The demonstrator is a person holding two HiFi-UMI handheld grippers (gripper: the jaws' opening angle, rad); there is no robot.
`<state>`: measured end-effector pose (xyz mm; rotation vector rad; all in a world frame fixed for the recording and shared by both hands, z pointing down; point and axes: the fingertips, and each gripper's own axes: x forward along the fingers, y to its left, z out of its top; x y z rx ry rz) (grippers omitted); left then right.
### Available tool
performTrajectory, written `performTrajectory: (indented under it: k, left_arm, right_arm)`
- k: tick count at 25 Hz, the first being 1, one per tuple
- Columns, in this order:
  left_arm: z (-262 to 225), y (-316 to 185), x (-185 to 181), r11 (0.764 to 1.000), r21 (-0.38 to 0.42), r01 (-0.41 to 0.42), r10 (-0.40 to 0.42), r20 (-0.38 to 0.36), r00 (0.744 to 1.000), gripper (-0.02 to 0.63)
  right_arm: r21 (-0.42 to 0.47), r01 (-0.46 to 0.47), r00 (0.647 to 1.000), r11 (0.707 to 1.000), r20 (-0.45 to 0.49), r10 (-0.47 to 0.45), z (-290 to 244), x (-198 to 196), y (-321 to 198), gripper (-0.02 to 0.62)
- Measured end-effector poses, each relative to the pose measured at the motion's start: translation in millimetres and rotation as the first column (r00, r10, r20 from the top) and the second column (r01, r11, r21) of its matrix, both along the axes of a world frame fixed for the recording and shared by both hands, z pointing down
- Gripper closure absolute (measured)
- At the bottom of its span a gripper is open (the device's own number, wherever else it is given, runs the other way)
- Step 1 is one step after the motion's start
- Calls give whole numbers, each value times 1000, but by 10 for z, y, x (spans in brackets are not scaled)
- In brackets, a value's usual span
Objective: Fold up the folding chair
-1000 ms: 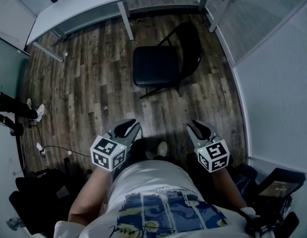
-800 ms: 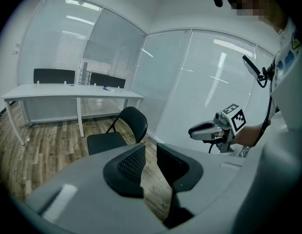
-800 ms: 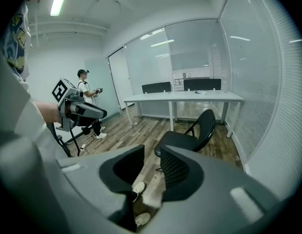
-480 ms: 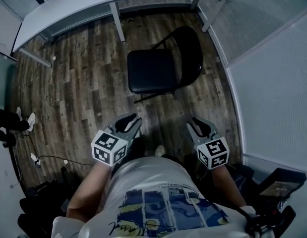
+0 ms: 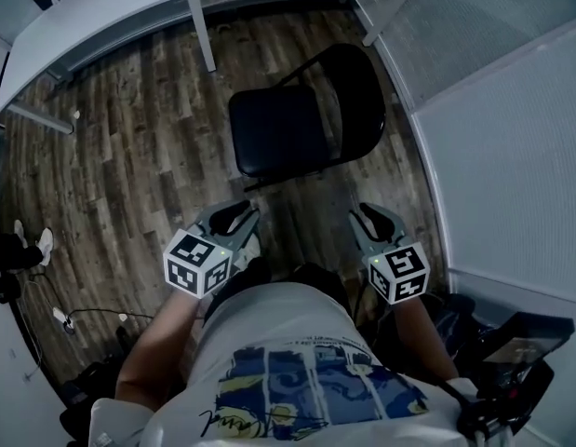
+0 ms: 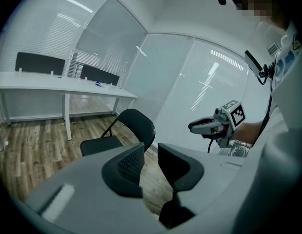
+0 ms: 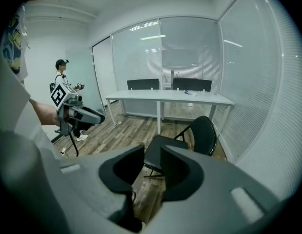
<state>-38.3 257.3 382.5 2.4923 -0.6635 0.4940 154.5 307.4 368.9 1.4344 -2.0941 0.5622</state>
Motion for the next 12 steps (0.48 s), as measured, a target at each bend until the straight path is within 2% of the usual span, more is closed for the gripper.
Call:
performTrajectory:
  k: [5,12]
  left_arm:
    - [125,-140,-109,999,-15,-47,46,-23,999,503]
    - [331,-295,-191,997,-70,-31,30,-19,999,474]
  right_arm:
    - [-14,-64,998,998,-26,64,26,0,-119,505]
    - [-33,-104,993,994,-54,102,38,198,-369,465]
